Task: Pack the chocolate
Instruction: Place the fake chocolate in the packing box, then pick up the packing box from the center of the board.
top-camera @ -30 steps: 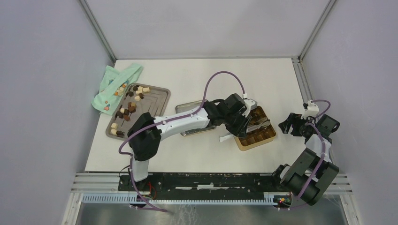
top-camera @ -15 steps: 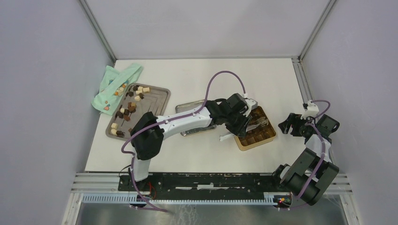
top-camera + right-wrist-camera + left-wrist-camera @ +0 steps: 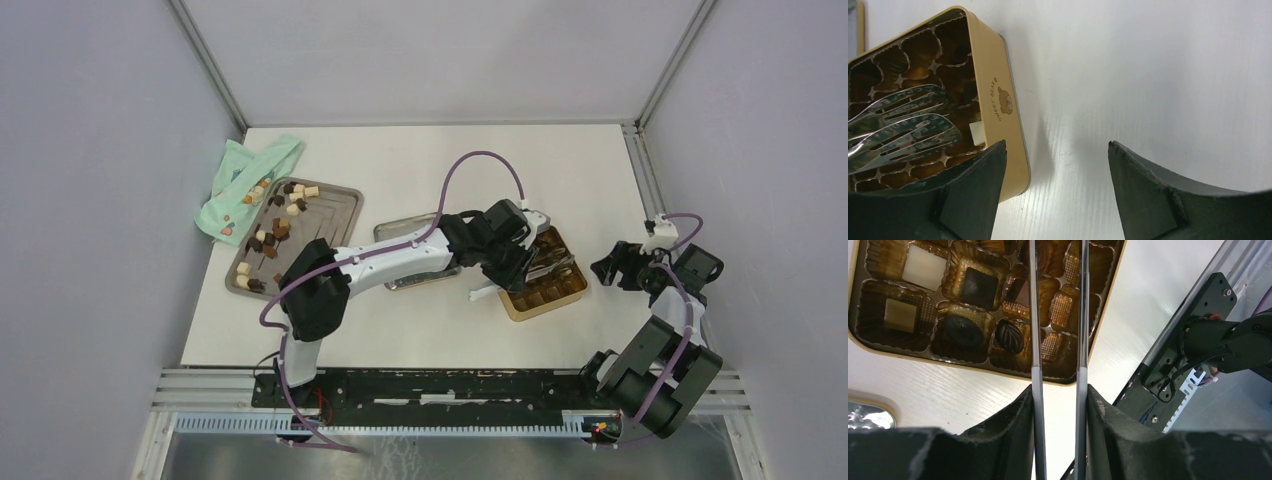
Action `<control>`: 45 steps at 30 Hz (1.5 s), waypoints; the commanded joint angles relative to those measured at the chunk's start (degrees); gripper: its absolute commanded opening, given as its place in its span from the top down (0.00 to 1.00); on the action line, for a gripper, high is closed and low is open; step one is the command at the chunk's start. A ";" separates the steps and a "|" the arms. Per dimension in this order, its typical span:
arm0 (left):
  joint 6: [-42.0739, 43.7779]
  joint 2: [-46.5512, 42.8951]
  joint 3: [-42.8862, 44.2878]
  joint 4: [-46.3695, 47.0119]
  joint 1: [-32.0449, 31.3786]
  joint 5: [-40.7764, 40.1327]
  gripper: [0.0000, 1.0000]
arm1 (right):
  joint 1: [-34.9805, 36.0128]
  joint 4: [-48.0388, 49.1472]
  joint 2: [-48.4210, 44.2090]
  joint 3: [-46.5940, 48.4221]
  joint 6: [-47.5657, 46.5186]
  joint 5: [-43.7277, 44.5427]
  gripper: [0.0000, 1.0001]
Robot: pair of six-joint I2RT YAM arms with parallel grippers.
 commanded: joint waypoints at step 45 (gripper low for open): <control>-7.21 -37.90 -21.85 -4.51 5.51 -25.49 0.68 | 32.57 -11.63 22.06 24.14 -12.57 19.77 0.64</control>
